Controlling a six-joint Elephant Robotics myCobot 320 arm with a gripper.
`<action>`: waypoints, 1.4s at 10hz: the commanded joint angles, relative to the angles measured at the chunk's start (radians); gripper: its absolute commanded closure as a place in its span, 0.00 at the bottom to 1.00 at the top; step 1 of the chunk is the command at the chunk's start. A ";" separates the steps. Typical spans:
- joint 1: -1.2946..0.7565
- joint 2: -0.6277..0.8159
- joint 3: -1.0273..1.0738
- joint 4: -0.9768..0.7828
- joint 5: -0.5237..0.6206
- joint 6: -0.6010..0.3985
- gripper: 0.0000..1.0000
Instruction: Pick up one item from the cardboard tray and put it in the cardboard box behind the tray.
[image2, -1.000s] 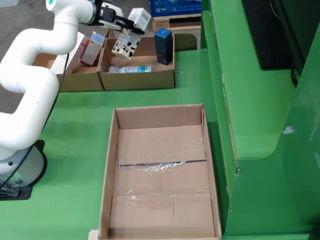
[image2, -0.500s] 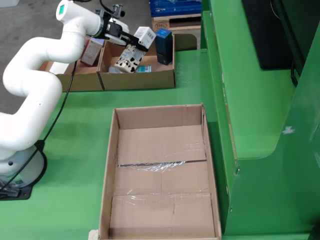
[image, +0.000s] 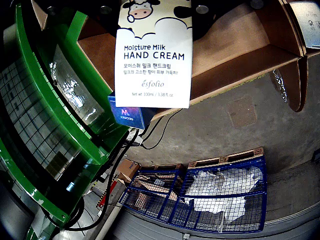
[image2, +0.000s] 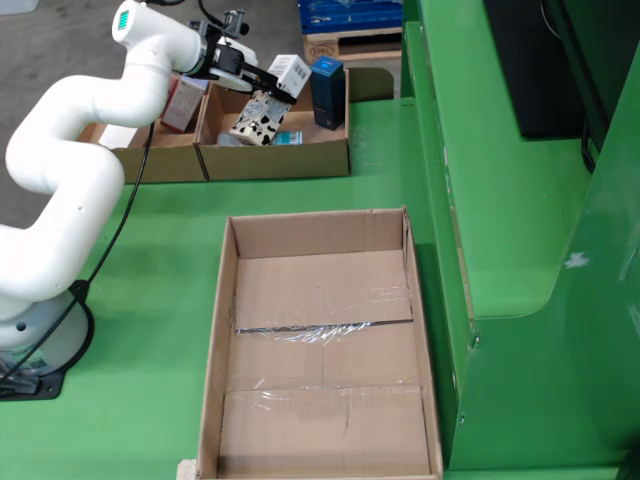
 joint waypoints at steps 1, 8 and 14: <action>-0.007 0.031 0.029 0.014 -0.012 0.002 1.00; -0.007 0.031 0.029 0.014 -0.012 0.002 0.80; -0.007 0.031 0.029 0.014 -0.012 0.002 0.20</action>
